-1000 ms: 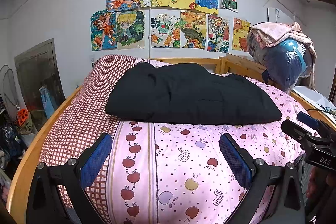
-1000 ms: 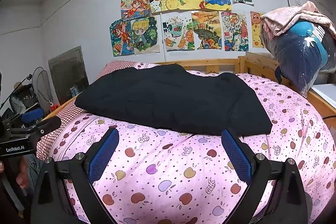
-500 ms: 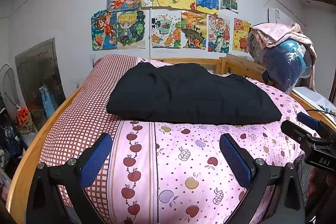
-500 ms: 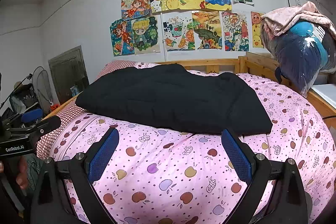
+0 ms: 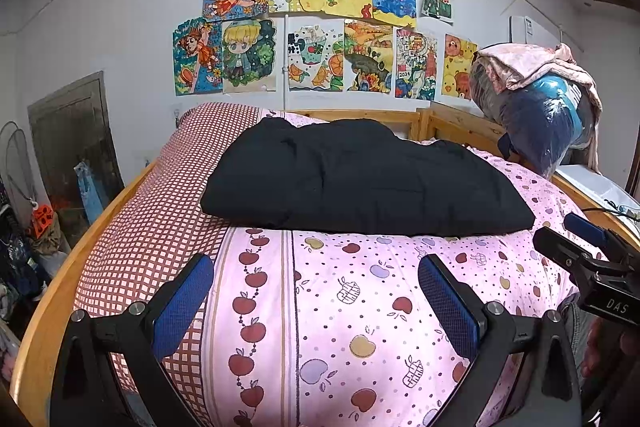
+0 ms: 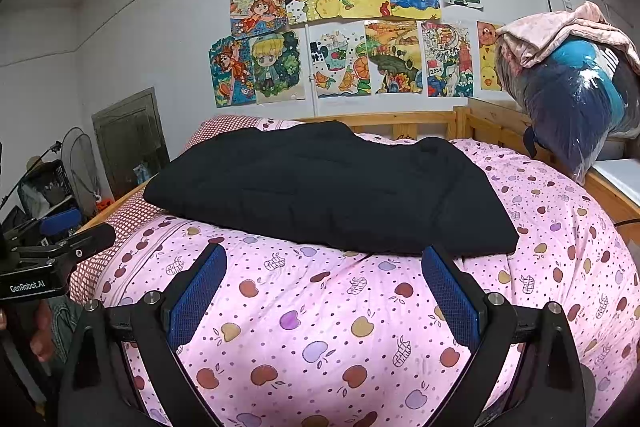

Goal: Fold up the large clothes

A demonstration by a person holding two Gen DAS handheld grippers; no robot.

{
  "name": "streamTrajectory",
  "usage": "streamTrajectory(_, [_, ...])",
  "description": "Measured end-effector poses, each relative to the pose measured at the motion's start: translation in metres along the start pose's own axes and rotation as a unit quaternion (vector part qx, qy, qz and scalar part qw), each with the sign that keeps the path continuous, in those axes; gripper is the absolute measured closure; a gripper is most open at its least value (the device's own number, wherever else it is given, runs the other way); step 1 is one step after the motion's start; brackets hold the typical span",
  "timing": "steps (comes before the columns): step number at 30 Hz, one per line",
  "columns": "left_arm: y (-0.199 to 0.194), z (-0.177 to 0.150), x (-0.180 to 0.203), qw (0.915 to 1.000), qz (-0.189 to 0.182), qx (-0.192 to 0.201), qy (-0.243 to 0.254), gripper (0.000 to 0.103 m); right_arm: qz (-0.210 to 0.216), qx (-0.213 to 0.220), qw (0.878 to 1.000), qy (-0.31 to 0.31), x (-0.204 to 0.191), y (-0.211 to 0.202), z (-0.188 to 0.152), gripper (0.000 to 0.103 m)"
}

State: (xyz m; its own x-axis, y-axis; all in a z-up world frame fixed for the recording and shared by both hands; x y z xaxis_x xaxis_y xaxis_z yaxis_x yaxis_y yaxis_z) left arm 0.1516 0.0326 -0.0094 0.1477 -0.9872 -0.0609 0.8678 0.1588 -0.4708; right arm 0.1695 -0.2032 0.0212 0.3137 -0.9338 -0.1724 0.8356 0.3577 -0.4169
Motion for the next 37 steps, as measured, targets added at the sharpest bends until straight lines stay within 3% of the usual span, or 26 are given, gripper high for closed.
streamTrajectory(37, [-0.012, -0.003, 0.016, 0.9998, -0.004, 0.0, -0.018, 0.0, 0.001, -0.007, 1.0, 0.004, 0.001, 0.001, -0.007, 0.007])
Point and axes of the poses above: each gripper's, at about its wrist camera, not at the fingertips, and y roughly the way its jaws point, x to its right, z to its top, the point moved 10 cm from there along y, roughly the way its jaws point, and after that the axes turned 7 degrees about z, right-handed, at the moved point
